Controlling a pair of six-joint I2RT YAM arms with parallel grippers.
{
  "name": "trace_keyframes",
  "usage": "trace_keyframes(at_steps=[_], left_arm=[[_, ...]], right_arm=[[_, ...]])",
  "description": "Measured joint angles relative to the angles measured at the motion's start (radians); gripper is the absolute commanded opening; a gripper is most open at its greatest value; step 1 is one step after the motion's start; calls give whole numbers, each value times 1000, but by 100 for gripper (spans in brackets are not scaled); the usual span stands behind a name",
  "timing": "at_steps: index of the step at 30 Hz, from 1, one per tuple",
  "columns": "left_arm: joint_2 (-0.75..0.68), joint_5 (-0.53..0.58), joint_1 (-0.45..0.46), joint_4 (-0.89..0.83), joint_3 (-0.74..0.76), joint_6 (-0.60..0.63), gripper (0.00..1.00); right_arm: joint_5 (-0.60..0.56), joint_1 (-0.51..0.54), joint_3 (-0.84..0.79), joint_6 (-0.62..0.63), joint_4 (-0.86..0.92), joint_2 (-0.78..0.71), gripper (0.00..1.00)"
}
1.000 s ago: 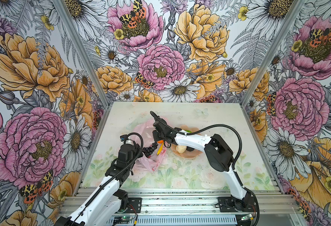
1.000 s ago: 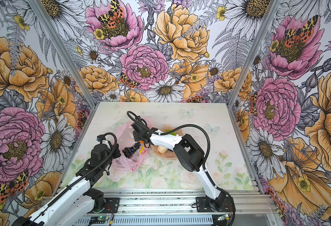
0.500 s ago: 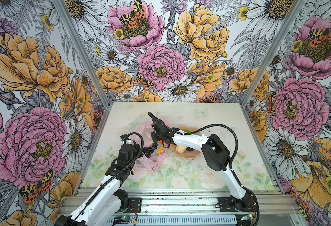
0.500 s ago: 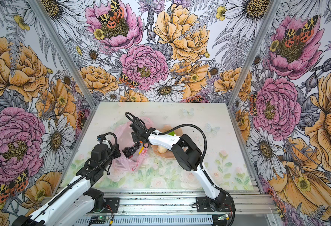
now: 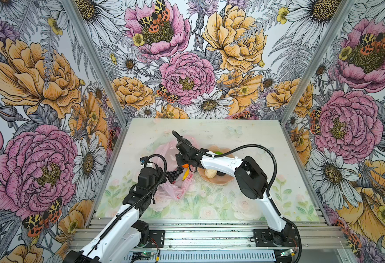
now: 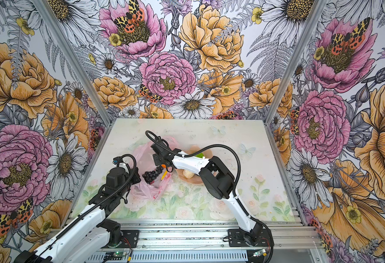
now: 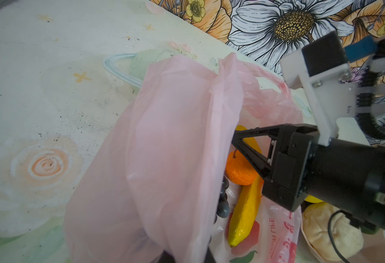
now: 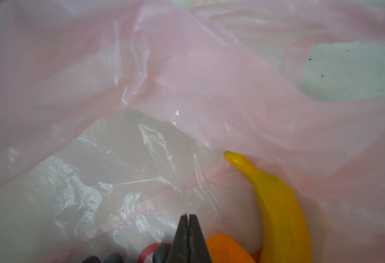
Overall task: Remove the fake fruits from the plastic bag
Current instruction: 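Move the right gripper over the bag and grasp the orange, then lift the orange out of the bag and carry it to the bowl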
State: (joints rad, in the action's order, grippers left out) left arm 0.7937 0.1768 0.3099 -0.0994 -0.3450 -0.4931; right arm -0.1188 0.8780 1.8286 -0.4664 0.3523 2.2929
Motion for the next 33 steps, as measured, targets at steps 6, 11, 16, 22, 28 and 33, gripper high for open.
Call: trace_keyframes(at_steps=[6,11,16,22,28,33], left_arm=[[0,0,0,0,0,0,0],[0,0,0,0,0,0,0],[0,0,0,0,0,0,0],[0,0,-1,0,0,0,0],[0,0,-1,0,0,0,0],[0,0,-3,0,1,0,0]], right_arm=[[-10,6,0,12,7,-32,0],[-16,7,-2,11,-3,-103,0],[-32,7,-74,2,-65,-219,0],[-45,-6,-287,-27,-183,-405,0],[-45,-65,-540,-71,-312,-598,0],[-61,-126,-679,-95,-362,-736,0]])
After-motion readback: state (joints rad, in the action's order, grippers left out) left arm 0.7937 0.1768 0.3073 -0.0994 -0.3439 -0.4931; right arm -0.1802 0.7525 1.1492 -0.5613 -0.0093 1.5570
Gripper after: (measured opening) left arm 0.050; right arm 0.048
